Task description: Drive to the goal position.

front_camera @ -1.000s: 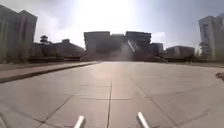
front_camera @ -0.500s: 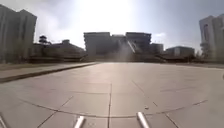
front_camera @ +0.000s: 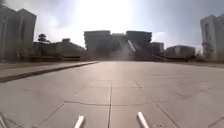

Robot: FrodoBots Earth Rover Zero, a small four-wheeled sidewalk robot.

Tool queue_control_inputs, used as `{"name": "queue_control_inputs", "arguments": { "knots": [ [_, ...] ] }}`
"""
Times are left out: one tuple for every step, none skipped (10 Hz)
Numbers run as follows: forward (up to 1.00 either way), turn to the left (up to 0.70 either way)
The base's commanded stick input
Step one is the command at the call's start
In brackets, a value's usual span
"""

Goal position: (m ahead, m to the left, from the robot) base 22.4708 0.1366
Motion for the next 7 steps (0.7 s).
{"name": "queue_control_inputs", "arguments": {
  "knots": [
    [1.0, 0.0],
    [1.0, 0.0],
    [1.0, 0.0],
    [1.0, 0.0],
    [1.0, 0.0],
    [1.0, 0.0],
    [1.0, 0.0]
  ]
}}
